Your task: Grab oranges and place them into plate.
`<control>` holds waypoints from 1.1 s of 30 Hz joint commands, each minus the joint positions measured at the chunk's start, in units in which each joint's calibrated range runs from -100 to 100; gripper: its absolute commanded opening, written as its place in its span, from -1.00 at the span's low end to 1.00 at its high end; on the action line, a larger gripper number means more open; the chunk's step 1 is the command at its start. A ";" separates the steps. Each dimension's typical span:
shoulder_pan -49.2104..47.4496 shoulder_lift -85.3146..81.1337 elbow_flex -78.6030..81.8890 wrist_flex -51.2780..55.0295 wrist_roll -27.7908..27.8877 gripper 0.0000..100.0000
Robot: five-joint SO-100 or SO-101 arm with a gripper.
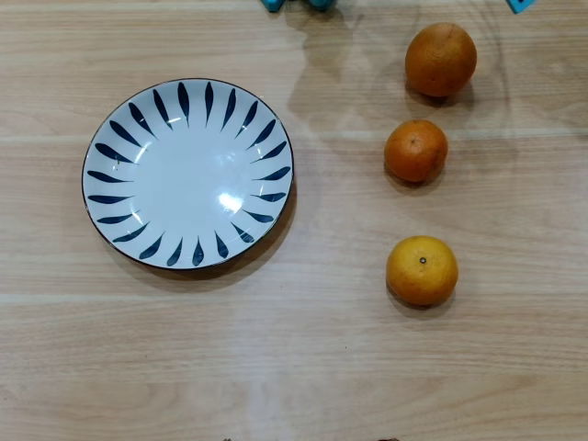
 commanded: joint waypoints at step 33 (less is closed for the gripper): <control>-4.46 16.04 12.24 -31.19 -24.39 0.11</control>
